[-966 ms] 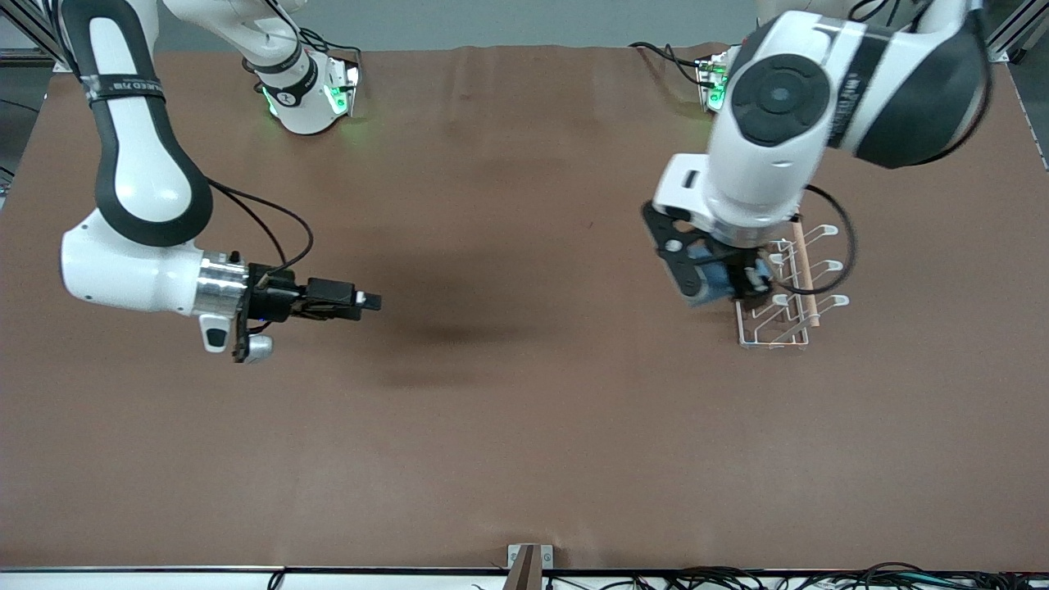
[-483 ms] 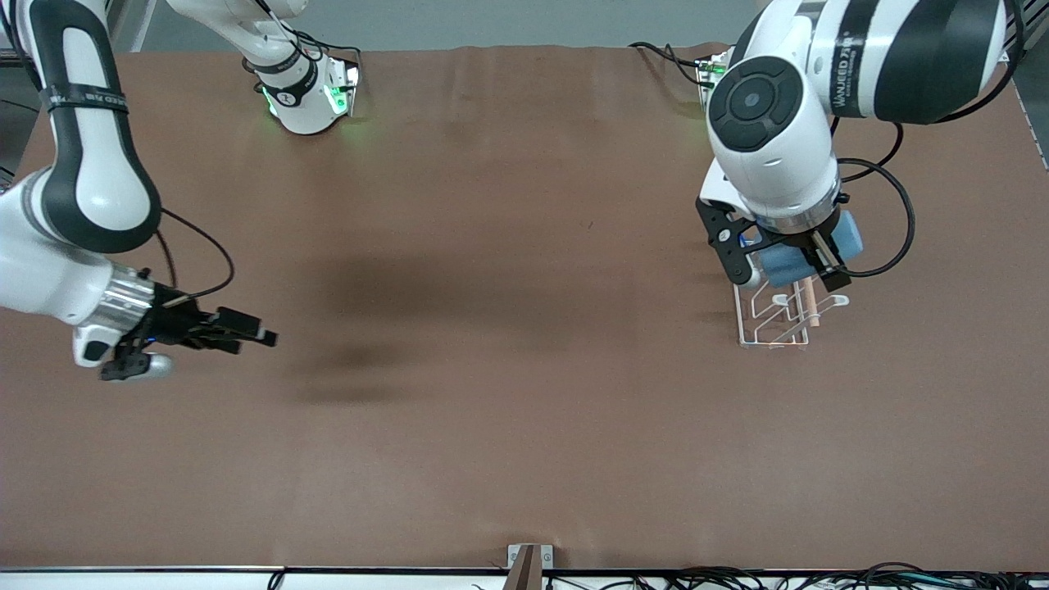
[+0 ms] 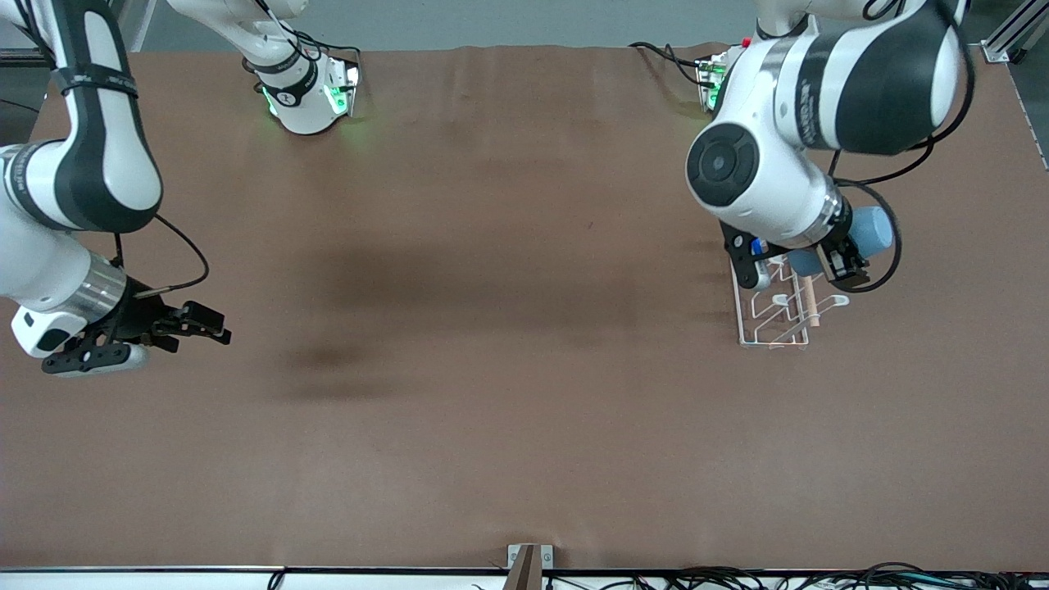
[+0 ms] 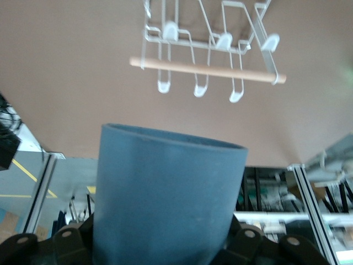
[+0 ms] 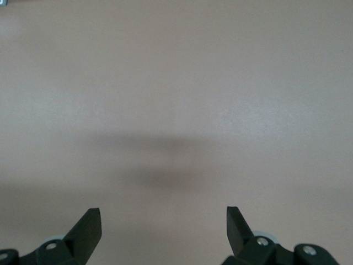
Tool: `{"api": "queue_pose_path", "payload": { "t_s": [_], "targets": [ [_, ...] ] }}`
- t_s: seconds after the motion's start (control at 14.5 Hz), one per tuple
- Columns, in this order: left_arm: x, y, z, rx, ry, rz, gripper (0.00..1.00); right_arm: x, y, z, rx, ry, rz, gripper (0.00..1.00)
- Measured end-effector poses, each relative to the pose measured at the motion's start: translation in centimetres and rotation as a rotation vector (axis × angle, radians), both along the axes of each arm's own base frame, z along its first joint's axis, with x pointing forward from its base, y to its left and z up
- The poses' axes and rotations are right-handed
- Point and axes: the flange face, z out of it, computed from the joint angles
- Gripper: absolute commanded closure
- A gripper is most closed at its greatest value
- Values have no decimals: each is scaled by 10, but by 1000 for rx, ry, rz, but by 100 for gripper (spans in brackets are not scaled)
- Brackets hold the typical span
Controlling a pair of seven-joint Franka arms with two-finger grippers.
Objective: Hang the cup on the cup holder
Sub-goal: 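Lower the cup with the left gripper onto a rack hook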
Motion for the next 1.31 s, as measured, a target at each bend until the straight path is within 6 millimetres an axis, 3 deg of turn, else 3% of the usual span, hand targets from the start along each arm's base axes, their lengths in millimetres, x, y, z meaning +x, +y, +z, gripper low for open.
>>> {"api": "queue_pose_path", "payload": {
  "t_s": [0.21, 0.41, 0.55, 0.76, 0.97, 1.1, 1.31],
  "targets": [
    [-1, 9, -33, 124, 35, -26, 37, -3, 21, 11, -71, -17, 37, 0],
    [5, 8, -73, 201, 54, -36, 37, -12, 17, 40, -104, -37, 45, 0],
    [8, 4, -99, 237, 50, -29, 38, -21, 12, 69, -111, -9, 46, 0],
    [11, -6, -138, 322, 7, -39, 39, -34, 11, 127, -112, 56, 56, 0],
    [1, -23, -182, 381, -53, -28, 38, -46, 7, 164, -112, 98, 52, 0],
    [-6, -29, -198, 404, -65, -33, 38, -48, -3, 174, -111, 100, 34, 0],
    [-7, -25, -203, 426, -67, -42, 38, -58, -14, 185, -110, 103, 17, 0]
  ]
}}
